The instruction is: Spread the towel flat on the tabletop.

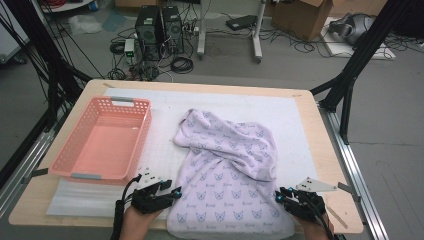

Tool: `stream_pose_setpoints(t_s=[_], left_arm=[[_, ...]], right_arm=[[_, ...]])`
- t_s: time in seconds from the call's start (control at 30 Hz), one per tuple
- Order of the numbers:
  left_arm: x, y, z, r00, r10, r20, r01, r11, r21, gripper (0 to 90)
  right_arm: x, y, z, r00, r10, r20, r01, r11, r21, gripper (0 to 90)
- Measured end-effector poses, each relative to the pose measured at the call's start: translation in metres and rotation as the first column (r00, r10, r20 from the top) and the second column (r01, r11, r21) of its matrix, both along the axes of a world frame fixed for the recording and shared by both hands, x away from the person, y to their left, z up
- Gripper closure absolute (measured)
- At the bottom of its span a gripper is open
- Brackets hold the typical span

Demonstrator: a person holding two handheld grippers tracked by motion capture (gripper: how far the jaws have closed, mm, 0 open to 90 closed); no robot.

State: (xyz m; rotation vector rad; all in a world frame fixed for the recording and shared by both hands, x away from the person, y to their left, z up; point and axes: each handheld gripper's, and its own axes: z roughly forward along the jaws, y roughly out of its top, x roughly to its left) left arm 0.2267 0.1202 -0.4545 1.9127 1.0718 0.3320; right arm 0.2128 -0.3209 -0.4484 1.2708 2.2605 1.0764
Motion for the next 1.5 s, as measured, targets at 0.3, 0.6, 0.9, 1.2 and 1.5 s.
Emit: stream_pose_setpoints(t_s=[0.3, 0.6, 0.9, 1.2, 1.5], left_arm=[[-0.03, 0.011, 0.005, 1.0, -0.002, 0.007, 0.002, 0.9991, 0.043, 87.0], [-0.048, 0.032, 0.003, 0.9997, 0.015, -0.018, -0.015, 0.9999, 0.001, 76.0], [-0.024, 0.029, 0.006, 0.9984, 0.056, -0.002, -0.056, 0.9958, -0.072, 53.6], [-0.013, 0.01, -0.001, 0.9993, 0.033, 0.019, -0.033, 0.9993, 0.017, 74.4], [-0.044, 0.032, 0.002, 0.9996, -0.007, -0.029, 0.008, 0.9999, 0.009, 86.8]], right_arm=[[-0.011, -0.002, 0.003, 0.9987, 0.044, -0.023, -0.044, 0.999, -0.005, 88.0], [-0.026, -0.003, 0.008, 0.9959, 0.083, -0.035, -0.084, 0.996, -0.01, 88.1], [-0.058, -0.028, 0.009, 0.9949, 0.061, -0.08, -0.064, 0.997, -0.038, 88.1], [-0.032, -0.017, 0.013, 0.9999, -0.015, 0.002, 0.015, 1.0, 0.023, 63.9], [-0.006, -0.008, 0.001, 0.9997, -0.004, -0.022, 0.005, 1.0, 0.011, 84.8]])
